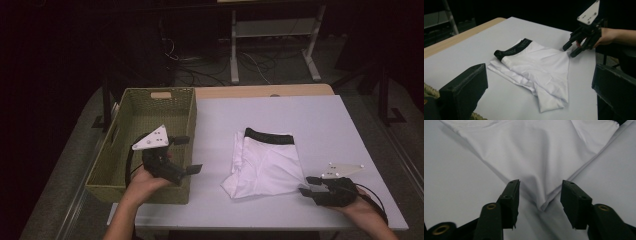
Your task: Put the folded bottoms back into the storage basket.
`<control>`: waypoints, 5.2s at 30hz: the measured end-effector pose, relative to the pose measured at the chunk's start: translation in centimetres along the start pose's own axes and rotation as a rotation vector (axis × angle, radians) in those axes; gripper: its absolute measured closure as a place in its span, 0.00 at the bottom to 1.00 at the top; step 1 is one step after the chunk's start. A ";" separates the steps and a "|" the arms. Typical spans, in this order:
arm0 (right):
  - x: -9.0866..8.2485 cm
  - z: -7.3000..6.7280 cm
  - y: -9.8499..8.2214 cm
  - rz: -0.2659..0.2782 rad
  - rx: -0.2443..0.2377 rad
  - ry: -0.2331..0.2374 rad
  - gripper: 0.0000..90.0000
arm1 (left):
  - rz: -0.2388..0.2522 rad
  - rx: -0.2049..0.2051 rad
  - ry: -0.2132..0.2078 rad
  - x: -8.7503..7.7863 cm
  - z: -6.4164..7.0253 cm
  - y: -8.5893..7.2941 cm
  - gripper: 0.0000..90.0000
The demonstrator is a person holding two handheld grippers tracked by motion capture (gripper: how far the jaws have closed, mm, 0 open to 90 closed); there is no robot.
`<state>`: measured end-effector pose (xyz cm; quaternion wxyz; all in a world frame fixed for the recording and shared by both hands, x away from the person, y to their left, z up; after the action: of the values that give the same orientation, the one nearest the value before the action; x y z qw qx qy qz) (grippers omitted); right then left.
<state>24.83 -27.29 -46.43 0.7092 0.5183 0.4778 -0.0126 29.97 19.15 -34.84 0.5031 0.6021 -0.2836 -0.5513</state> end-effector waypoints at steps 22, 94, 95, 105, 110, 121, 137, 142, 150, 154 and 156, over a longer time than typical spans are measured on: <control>0.0 0.4 0.2 0.045 0.049 -0.014 0.17 | -0.032 -0.074 0.046 3.8 0.3 1.7 0.00; 0.2 0.3 0.0 0.053 0.052 -0.002 0.03 | -0.164 -0.142 0.089 17.1 0.5 -1.6 0.00; 0.2 0.3 0.0 0.053 0.052 -0.002 0.03 | -0.164 -0.142 0.089 17.1 0.5 -1.6 0.00; 0.2 0.3 0.0 0.057 0.053 -0.003 0.03 | -0.172 -0.146 0.104 18.1 -0.5 -1.4 0.00; 0.2 0.4 0.0 0.058 0.054 -0.002 0.03 | -0.185 -0.143 0.118 18.5 -1.2 -1.2 0.00; 0.1 0.4 0.0 0.057 0.053 -0.001 0.03 | -0.185 -0.146 0.142 18.9 -2.6 -0.3 0.00; 0.1 0.4 0.0 0.057 0.051 0.001 0.03 | -0.176 -0.170 0.201 19.7 -5.0 0.3 0.08; 0.1 0.4 0.0 0.056 0.053 0.001 0.03 | -0.194 -0.162 0.218 20.0 -5.8 0.1 0.16; 0.1 0.4 -0.1 0.055 0.052 0.004 0.03 | -0.223 -0.177 0.236 20.5 -7.0 -0.3 0.20; 0.2 0.3 -0.1 0.052 0.048 0.004 0.03 | -0.230 -0.187 0.255 20.8 -7.9 -0.4 0.20; 0.2 0.3 -0.1 0.054 0.047 0.004 0.03 | -0.233 -0.197 0.260 21.0 -8.2 -0.5 0.20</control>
<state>25.12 -27.49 -46.59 0.6957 0.5477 0.4648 -0.0037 42.52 2.93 -44.20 0.5248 0.6448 -0.0893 -0.5486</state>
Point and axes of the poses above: each handheld gripper's, and its own axes: x roughly forward along the jaws, y roughly out of its top, z roughly to its right, the point moved 1 cm from there along x, roughly forward along the jaws, and after that the axes turned 6 degrees about -y, right-handed, at the moved point
